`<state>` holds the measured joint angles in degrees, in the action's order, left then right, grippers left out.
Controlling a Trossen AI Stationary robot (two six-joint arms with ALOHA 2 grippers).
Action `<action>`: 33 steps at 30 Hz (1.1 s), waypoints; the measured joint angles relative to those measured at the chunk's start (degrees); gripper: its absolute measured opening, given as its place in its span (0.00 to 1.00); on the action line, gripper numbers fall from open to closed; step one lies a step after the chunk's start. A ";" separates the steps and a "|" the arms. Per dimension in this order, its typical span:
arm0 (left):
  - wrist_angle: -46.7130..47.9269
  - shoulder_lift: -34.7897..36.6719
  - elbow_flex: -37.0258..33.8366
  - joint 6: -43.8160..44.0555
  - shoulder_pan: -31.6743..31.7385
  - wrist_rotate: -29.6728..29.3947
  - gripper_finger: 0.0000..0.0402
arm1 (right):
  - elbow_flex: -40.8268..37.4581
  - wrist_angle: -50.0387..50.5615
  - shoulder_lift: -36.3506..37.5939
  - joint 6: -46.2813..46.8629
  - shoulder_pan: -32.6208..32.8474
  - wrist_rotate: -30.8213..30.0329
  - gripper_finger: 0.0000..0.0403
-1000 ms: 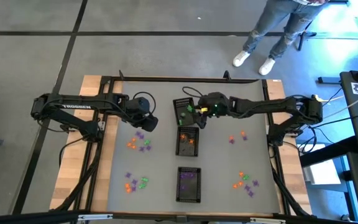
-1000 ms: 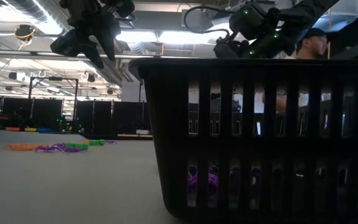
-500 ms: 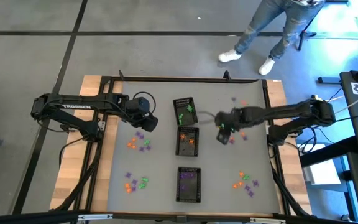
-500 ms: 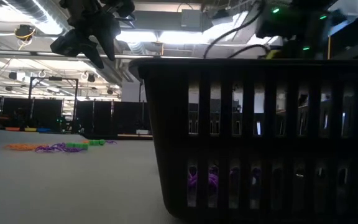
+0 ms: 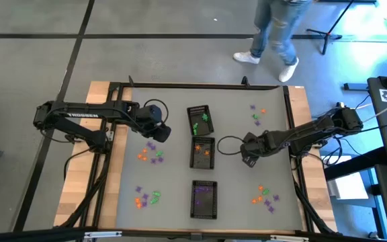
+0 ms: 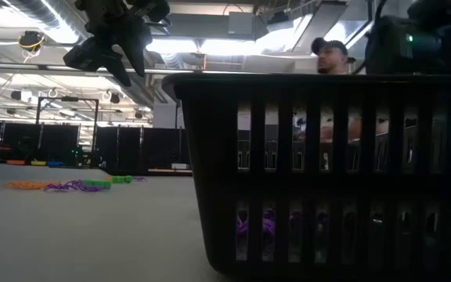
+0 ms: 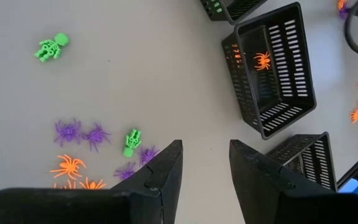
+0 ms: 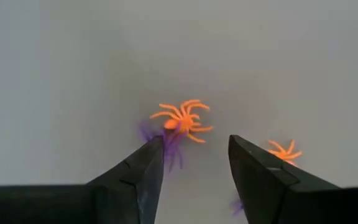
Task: Sort Halloween decoration
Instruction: Put the violet spider toy into the bottom black bin
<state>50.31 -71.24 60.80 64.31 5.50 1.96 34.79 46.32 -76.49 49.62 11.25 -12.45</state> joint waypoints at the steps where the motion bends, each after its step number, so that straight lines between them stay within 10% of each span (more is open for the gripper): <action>1: -0.01 0.00 0.00 0.00 -0.02 0.01 0.31 | -0.62 -0.88 0.00 0.10 0.00 0.00 0.44; 8: -0.01 0.00 0.00 0.00 0.00 -0.01 0.31 | -2.54 -5.03 0.17 0.11 0.02 0.40 0.40; 18: -0.01 0.00 0.00 0.00 -0.02 0.01 0.31 | -2.54 -6.40 0.86 -1.87 0.04 1.49 0.03; 33: -0.01 0.01 0.00 0.00 0.00 -0.01 0.31 | 2.72 -5.16 3.21 -5.07 0.00 1.87 0.03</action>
<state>50.30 -71.23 60.80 64.31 5.50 1.96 37.50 41.16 -73.28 44.55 11.25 -10.58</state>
